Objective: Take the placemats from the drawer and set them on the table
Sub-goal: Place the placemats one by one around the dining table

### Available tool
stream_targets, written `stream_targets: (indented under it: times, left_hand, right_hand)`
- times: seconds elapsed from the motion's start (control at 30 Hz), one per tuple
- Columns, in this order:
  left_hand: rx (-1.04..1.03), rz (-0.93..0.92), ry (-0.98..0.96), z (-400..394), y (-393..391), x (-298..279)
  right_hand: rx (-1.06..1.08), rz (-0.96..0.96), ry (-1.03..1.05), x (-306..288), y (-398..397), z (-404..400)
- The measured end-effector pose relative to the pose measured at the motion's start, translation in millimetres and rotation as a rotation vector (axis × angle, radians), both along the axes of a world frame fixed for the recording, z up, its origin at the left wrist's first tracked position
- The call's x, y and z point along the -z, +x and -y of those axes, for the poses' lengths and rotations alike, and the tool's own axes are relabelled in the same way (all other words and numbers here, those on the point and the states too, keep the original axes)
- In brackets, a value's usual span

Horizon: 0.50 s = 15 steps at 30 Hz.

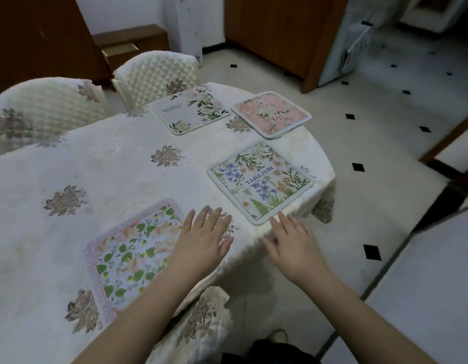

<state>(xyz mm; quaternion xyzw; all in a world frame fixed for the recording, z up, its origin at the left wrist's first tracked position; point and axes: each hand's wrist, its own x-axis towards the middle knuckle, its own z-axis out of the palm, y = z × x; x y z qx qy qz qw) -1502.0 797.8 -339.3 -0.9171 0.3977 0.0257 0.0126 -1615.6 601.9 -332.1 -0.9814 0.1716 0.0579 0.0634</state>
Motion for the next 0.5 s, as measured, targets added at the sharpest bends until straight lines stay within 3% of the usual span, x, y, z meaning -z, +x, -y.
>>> stream_targets:
  times: [0.5]
  left_hand:
    - [0.268, 0.056, -0.165, 242, -3, -9]
  right_hand:
    - [0.328, 0.161, -0.035, 3, -29, 189]
